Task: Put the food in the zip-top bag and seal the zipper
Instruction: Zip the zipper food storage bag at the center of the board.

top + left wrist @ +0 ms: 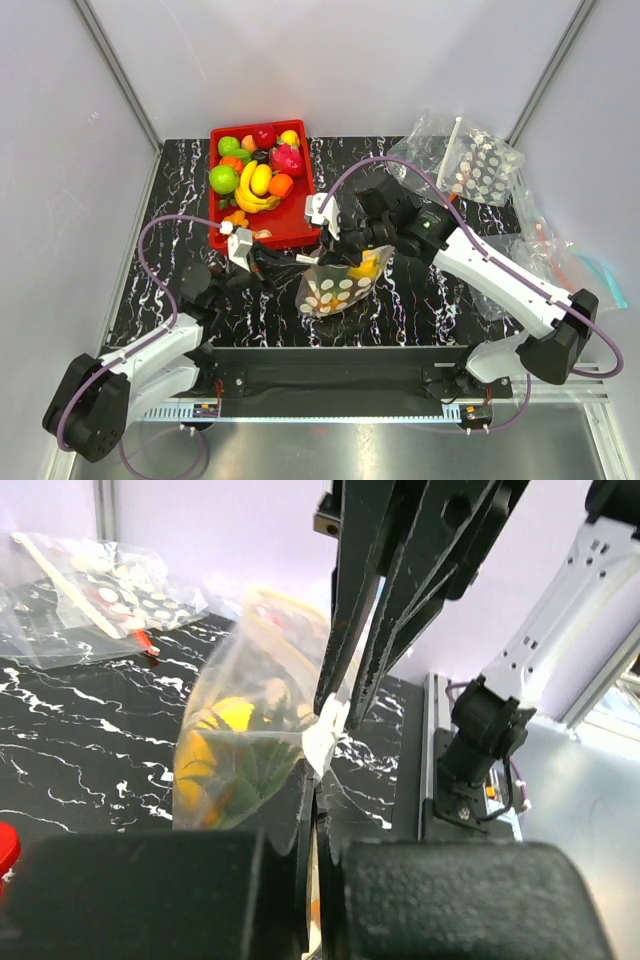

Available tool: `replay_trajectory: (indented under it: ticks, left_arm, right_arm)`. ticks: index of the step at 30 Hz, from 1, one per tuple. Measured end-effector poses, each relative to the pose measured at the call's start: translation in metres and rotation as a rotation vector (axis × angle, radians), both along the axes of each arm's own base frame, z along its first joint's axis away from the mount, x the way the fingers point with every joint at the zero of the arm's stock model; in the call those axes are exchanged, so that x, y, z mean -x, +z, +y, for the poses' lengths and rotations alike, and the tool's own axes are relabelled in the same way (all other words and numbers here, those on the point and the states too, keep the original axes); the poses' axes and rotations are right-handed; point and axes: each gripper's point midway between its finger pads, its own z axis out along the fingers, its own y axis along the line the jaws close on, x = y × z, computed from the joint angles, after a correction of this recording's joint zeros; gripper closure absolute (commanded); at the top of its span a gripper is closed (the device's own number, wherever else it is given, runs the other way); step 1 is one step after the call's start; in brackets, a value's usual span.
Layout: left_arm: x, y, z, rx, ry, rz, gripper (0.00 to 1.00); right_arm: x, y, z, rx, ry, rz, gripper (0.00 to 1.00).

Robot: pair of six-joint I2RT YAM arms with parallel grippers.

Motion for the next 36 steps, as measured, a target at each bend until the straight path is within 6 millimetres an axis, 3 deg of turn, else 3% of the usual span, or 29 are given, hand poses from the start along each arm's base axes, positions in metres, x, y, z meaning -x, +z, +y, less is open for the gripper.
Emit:
replay_trajectory:
  ticks: [13, 19, 27, 32, 36]
  left_arm:
    - [-0.031, -0.004, 0.035, 0.064, 0.194, 0.129, 1.0]
    - [-0.053, -0.005, 0.065, 0.071, 0.391, 0.177, 1.0]
    - [-0.081, -0.028, 0.095, 0.059, 0.555, 0.3, 1.0]
    - [-0.086, -0.03, 0.103, 0.064, 0.588, 0.312, 1.0]
    - [-0.082, -0.028, 0.1, 0.061, 0.569, 0.306, 1.0]
  right_arm:
    - [-0.012, -0.003, -0.02, 0.043, -0.117, -0.049, 1.0]
    - [-0.007, -0.007, -0.042, 0.067, -0.198, -0.04, 1.0]
    - [0.003, -0.015, -0.073, 0.097, -0.331, 0.0, 1.0]
    - [0.011, -0.02, -0.092, 0.104, -0.403, 0.018, 1.0]
    - [0.015, -0.013, -0.096, 0.074, -0.423, 0.024, 1.0]
